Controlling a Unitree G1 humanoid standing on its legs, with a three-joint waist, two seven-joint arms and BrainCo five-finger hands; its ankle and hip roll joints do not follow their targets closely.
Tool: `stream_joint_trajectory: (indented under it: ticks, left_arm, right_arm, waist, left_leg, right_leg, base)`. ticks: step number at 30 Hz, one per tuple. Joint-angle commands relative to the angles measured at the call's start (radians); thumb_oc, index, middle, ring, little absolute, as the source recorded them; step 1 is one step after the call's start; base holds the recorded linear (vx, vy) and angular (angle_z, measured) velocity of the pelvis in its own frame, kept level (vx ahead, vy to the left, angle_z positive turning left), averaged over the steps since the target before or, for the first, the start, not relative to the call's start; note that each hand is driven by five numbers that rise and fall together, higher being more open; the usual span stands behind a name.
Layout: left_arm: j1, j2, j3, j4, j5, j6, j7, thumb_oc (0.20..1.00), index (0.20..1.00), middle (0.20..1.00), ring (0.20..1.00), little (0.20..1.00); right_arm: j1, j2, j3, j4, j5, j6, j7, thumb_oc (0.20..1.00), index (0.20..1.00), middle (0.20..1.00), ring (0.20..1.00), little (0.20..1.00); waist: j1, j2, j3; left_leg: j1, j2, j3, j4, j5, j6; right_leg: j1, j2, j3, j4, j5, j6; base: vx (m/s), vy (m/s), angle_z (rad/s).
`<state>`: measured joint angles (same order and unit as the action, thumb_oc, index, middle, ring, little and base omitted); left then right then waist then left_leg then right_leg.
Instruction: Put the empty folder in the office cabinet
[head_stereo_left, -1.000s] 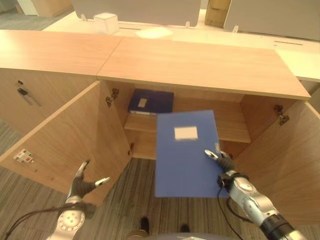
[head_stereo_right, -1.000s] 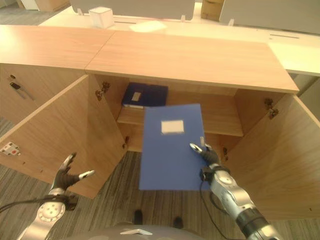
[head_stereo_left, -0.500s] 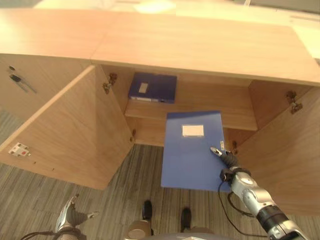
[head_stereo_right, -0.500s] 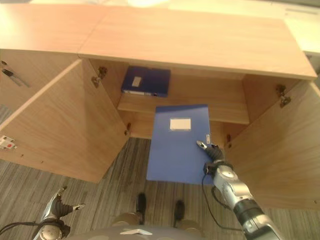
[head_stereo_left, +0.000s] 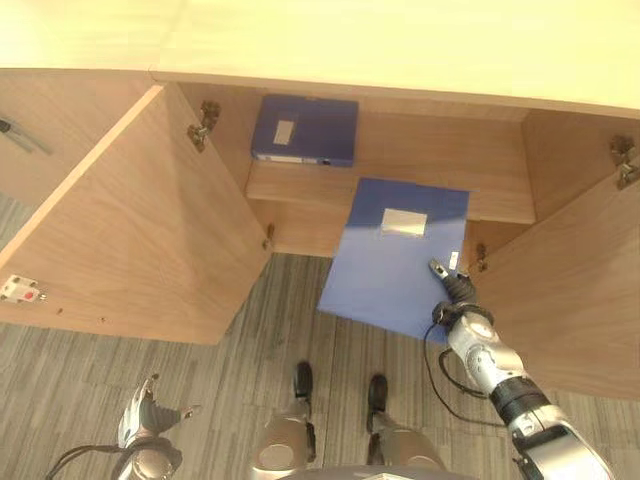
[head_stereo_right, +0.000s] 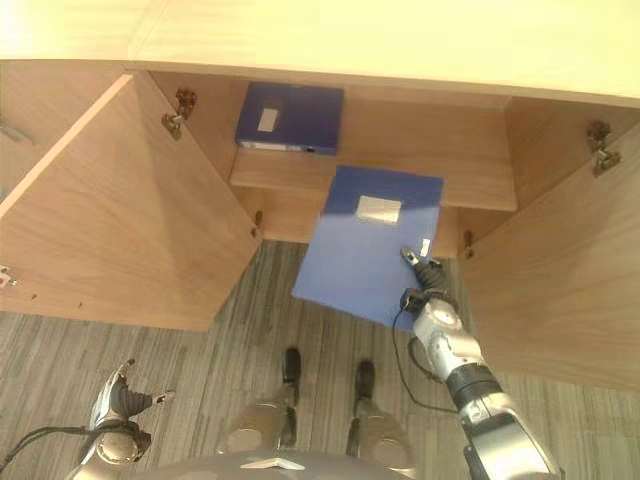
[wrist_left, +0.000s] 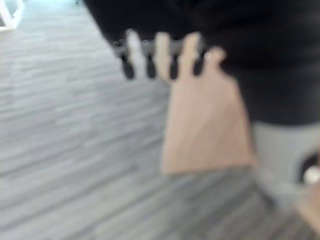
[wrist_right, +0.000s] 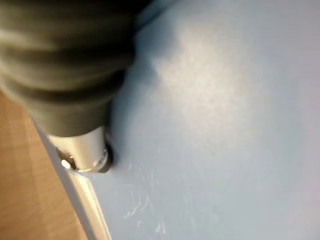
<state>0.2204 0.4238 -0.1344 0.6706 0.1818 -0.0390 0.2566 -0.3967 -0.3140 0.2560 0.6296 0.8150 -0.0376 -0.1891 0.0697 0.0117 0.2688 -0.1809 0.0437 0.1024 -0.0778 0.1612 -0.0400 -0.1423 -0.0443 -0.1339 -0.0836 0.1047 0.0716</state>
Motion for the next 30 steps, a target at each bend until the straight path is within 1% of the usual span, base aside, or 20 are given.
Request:
stream_joint_trajectory:
  ticks: [1,2,3,6,7,9,11,12,14,16,20,25,30]
  left_arm:
    - [-0.059,0.058,-0.067,0.032,-0.024,-0.027,0.057,1.000,1.000,1.000,1.000,1.000]
    - [-0.059,0.058,-0.067,0.032,-0.024,-0.027,0.057,1.000,1.000,1.000,1.000,1.000]
    - [-0.076,0.060,-0.090,0.037,-0.038,-0.036,0.061,1.000,1.000,1.000,1.000,1.000]
    - [-0.116,0.072,-0.146,0.038,-0.072,-0.060,0.075,1.000,1.000,1.000,1.000,1.000]
    - [-0.129,0.079,-0.166,0.036,-0.084,-0.071,0.078,1.000,1.000,1.000,1.000,1.000]
    - [-0.147,0.089,-0.185,0.042,-0.090,-0.076,0.080,1.000,1.000,1.000,1.000,1.000]
    - [-0.155,0.088,-0.192,0.044,-0.091,-0.076,0.080,1.000,1.000,1.000,1.000,1.000]
    - [-0.162,0.089,-0.206,0.058,-0.088,-0.078,0.082,1.000,1.000,1.000,1.000,1.000]
    - [-0.166,0.087,-0.214,0.069,-0.086,-0.078,0.081,1.000,1.000,1.000,1.000,1.000]
    - [-0.173,0.073,-0.235,0.102,-0.081,-0.075,0.081,1.000,1.000,1.000,1.000,1.000]
    - [-0.176,0.056,-0.247,0.116,-0.082,-0.072,0.085,1.000,1.000,1.000,1.000,1.000]
    - [-0.188,0.043,-0.251,0.119,-0.093,-0.073,0.094,1.000,1.000,1.000,1.000,1.000]
    - [-0.186,0.036,-0.250,0.120,-0.092,-0.075,0.099,1.000,1.000,1.000,1.000,1.000]
  right_arm:
    - [-0.228,-0.041,-0.122,0.078,0.100,-0.142,-0.063,0.200,0.200,0.200,0.200,0.200]
    - [-0.228,-0.041,-0.122,0.078,0.100,-0.142,-0.063,0.200,0.200,0.200,0.200,0.200]
    - [-0.314,-0.067,-0.150,0.162,0.124,-0.157,-0.084,0.200,0.200,0.200,0.200,0.200]
    - [-0.539,-0.174,-0.215,0.383,0.186,-0.172,-0.133,0.200,0.200,0.200,0.200,0.200]
    - [-0.635,-0.234,-0.220,0.482,0.210,-0.167,-0.146,0.200,0.200,0.200,0.200,0.200]
    - [-0.699,-0.278,-0.227,0.537,0.246,-0.166,-0.148,0.200,0.200,0.200,0.200,0.200]
    - [-0.727,-0.299,-0.218,0.559,0.253,-0.162,-0.144,0.200,0.200,0.200,0.200,0.200]
    - [-0.757,-0.326,-0.212,0.583,0.267,-0.161,-0.143,0.200,0.200,0.200,0.200,0.200]
    - [-0.771,-0.332,-0.209,0.594,0.274,-0.162,-0.145,0.200,0.200,0.200,0.200,0.200]
    - [-0.780,-0.343,-0.231,0.624,0.311,-0.172,-0.149,0.200,0.200,0.200,0.200,0.200]
    - [-0.781,-0.341,-0.271,0.665,0.356,-0.186,-0.165,0.200,0.200,0.200,0.200,0.200]
    - [-0.782,-0.345,-0.309,0.701,0.400,-0.198,-0.179,0.200,0.200,0.200,0.200,0.200]
    - [-0.775,-0.336,-0.308,0.697,0.402,-0.197,-0.182,0.200,0.200,0.200,0.200,0.200]
  waist:
    - [0.052,-0.012,0.029]
    - [0.052,-0.012,0.029]
    - [0.064,-0.005,0.039]
    - [0.098,0.015,0.064]
    - [0.117,0.025,0.072]
    - [0.127,0.034,0.079]
    - [0.131,0.038,0.078]
    - [0.134,0.044,0.073]
    - [0.135,0.047,0.069]
    - [0.137,0.059,0.060]
    - [0.136,0.074,0.047]
    - [0.137,0.082,0.037]
    - [0.136,0.082,0.029]
  left_leg:
    - [-0.004,-0.029,-0.010,-0.009,-0.116,-0.004]
    - [-0.004,-0.029,-0.010,-0.009,-0.116,-0.004]
    - [-0.026,-0.028,-0.009,-0.005,-0.111,-0.004]
    - [-0.104,-0.035,-0.004,0.014,-0.091,-0.006]
    - [-0.156,-0.036,-0.007,0.039,-0.096,-0.008]
    - [-0.208,-0.041,-0.012,0.067,-0.097,-0.010]
    - [-0.239,-0.042,-0.011,0.085,-0.099,-0.011]
    - [-0.276,-0.044,-0.015,0.094,-0.097,-0.012]
    - [-0.288,-0.043,-0.016,0.095,-0.096,-0.013]
    - [-0.304,-0.046,-0.019,0.078,-0.086,-0.015]
    - [-0.300,-0.050,-0.025,0.049,-0.078,-0.016]
    - [-0.300,-0.056,-0.031,0.018,-0.070,-0.018]
    - [-0.294,-0.059,-0.032,0.001,-0.067,-0.019]
  right_leg:
    - [-0.072,-0.070,-0.012,0.001,0.005,0.077]
    - [-0.072,-0.070,-0.012,0.001,0.005,0.077]
    - [-0.092,-0.075,-0.011,0.003,0.010,0.077]
    - [-0.159,-0.079,-0.011,0.004,0.030,0.076]
    - [-0.196,-0.081,-0.017,0.006,0.030,0.076]
    - [-0.232,-0.085,-0.022,0.008,0.035,0.077]
    - [-0.255,-0.087,-0.022,0.014,0.036,0.076]
    - [-0.287,-0.090,-0.020,0.018,0.037,0.077]
    - [-0.303,-0.091,-0.019,0.021,0.036,0.077]
    - [-0.330,-0.093,-0.018,0.028,0.032,0.077]
    - [-0.342,-0.095,-0.016,0.024,0.032,0.079]
    - [-0.350,-0.095,-0.020,0.006,0.038,0.085]
    - [-0.353,-0.095,-0.021,0.002,0.036,0.089]
  base:
    - [-0.08,0.004,0.01]
    - [-0.09,0.003,0.00]
    - [-0.08,0.006,-0.06]
    - [-0.12,0.000,-0.03]
    - [-0.12,-0.022,0.01]
    - [-0.08,-0.027,0.03]
    - [-0.05,-0.010,0.15]
    - [-0.05,-0.001,0.15]
    - [-0.02,0.001,0.05]
    - [0.00,0.000,0.00]
    - [0.03,0.023,0.06]
    - [0.01,0.001,0.01]
    - [0.01,0.003,-0.01]
